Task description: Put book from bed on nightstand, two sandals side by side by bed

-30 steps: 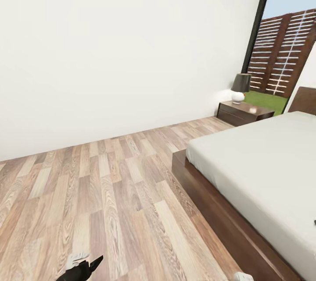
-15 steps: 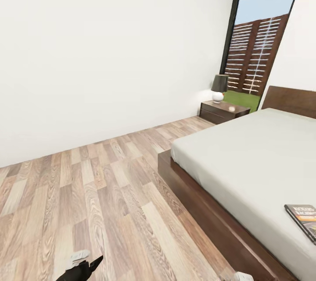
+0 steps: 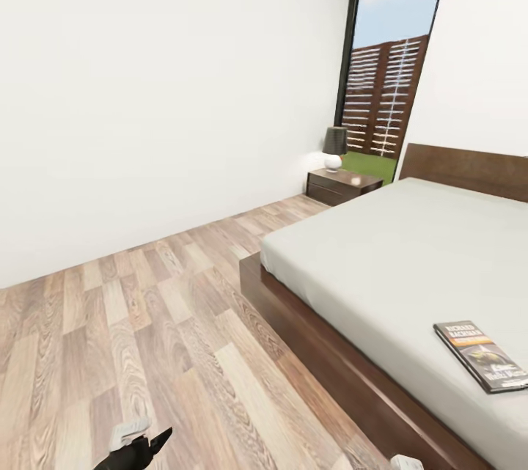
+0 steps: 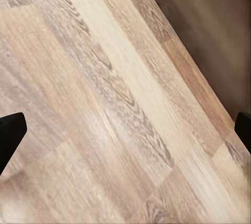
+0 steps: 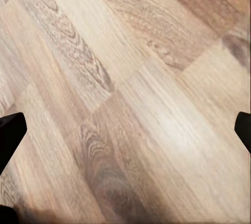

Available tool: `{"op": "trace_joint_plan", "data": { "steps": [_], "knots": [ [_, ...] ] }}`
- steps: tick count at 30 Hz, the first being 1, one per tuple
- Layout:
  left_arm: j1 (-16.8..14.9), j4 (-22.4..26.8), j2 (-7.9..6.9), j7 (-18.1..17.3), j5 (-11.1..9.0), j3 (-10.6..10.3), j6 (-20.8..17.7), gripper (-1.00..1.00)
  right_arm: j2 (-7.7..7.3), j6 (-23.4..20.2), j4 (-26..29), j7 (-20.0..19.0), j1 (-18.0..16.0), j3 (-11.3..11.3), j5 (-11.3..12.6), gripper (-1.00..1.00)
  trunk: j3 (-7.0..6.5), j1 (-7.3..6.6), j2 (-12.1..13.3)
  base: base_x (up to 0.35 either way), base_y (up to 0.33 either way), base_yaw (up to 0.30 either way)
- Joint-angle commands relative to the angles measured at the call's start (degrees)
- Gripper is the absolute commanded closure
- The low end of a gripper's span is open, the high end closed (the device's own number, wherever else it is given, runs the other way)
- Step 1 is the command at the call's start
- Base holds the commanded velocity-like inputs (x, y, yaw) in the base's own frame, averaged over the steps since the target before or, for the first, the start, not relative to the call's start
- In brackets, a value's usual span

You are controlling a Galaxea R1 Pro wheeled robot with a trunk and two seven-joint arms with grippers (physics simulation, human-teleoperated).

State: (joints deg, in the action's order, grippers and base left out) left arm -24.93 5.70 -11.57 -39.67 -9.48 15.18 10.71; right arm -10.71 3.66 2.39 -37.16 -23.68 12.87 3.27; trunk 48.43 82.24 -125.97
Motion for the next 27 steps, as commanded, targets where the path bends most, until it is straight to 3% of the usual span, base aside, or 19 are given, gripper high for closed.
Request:
{"op": "trace_joint_plan", "data": {
  "steps": [1, 27],
  "knots": [
    [-0.03, -0.08, -0.03, -0.24, -0.45, -0.17, 0.1, -1.0, -0.01, 0.15, -0.1, -0.19, -0.06, -0.13, 0.33, -1.0, 0.01, -0.01, -0.02, 0.0, 0.0, -0.253],
    [-0.03, -0.08, -0.03, -0.24, -0.45, -0.2, 0.12, -1.0, -0.01, 0.13, -0.1, -0.19, -0.05, -0.13, 0.33, -1.0, -1.15, -0.01, -0.02, 0.0, 0.0, -0.253]
  ]
}}
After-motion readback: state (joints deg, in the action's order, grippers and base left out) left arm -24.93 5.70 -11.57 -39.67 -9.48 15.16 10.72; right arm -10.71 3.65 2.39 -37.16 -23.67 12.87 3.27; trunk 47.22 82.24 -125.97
